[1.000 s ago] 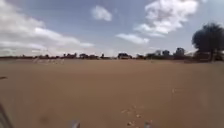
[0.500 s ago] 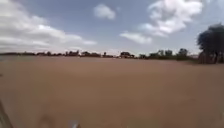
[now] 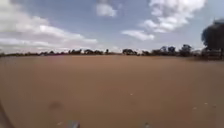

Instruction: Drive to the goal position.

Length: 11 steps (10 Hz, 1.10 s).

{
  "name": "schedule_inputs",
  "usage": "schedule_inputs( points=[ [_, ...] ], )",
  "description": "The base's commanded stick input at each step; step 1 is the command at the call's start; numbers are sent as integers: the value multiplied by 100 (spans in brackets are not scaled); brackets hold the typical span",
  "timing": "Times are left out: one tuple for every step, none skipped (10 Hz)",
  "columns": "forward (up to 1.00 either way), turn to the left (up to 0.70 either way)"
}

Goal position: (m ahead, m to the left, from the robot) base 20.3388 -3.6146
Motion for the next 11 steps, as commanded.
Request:
schedule_inputs(
  points=[
    [70, 0],
    [70, 0],
    [70, 0],
    [70, 0],
    [70, 0],
    [70, 0],
    [70, 0],
    [70, 0],
    [70, 0],
    [70, 0],
    [70, 0]
  ],
)
